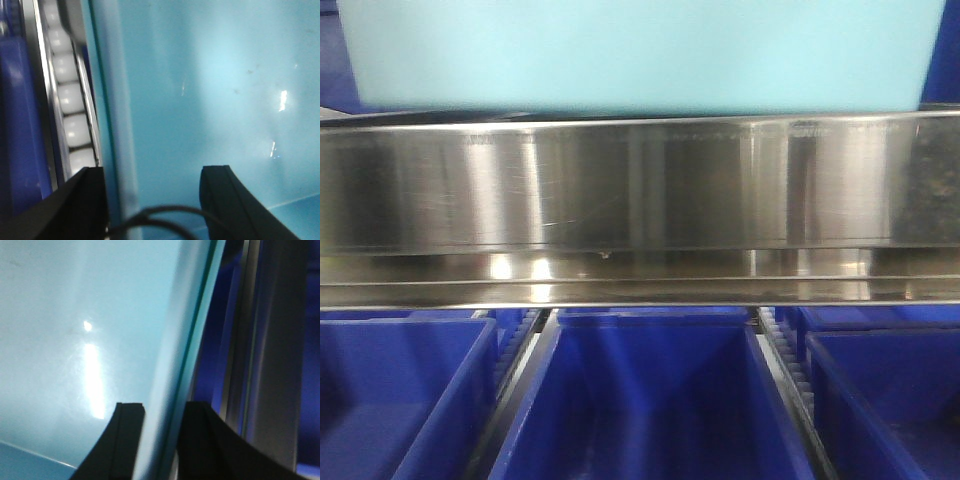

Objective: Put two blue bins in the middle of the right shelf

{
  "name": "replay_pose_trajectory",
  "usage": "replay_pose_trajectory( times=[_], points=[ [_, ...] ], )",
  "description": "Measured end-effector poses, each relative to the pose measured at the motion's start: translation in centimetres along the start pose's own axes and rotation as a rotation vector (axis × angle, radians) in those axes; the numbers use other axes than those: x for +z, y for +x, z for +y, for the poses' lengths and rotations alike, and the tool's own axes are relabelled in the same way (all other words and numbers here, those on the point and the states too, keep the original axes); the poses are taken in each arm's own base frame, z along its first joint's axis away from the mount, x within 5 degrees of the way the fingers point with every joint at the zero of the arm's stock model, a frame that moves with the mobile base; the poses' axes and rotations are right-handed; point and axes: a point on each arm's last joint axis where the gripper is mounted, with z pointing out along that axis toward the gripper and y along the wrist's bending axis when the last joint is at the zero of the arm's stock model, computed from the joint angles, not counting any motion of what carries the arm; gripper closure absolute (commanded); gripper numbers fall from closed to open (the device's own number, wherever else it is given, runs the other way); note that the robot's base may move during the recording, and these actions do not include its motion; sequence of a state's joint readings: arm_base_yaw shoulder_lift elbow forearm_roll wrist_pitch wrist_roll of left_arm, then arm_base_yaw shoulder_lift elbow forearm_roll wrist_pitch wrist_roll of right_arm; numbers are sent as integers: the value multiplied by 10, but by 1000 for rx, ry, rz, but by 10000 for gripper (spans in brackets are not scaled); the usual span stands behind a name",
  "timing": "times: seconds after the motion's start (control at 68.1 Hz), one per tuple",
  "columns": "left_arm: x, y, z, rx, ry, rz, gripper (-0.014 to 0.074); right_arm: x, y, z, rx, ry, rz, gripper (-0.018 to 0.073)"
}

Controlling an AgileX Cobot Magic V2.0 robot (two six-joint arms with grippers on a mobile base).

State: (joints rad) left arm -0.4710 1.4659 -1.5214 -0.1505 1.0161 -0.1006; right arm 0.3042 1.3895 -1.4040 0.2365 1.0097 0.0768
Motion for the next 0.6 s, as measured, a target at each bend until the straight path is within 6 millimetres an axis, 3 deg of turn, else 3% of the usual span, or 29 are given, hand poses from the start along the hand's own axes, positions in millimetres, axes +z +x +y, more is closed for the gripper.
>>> replay_pose_trajectory(
  times=[0.353, 0.5, 0.602],
  points=[
    [-63, -28, -11, 25, 28, -248, 708, -67, -40, 21, -58, -33, -240, 713],
    [-83, -32, -14, 31, 42, -339, 708, -79, -45, 24, -69, -42, -288, 713],
    [-85, -32, -14, 32, 44, -348, 708, -82, -45, 25, -70, -43, -295, 713]
  ],
)
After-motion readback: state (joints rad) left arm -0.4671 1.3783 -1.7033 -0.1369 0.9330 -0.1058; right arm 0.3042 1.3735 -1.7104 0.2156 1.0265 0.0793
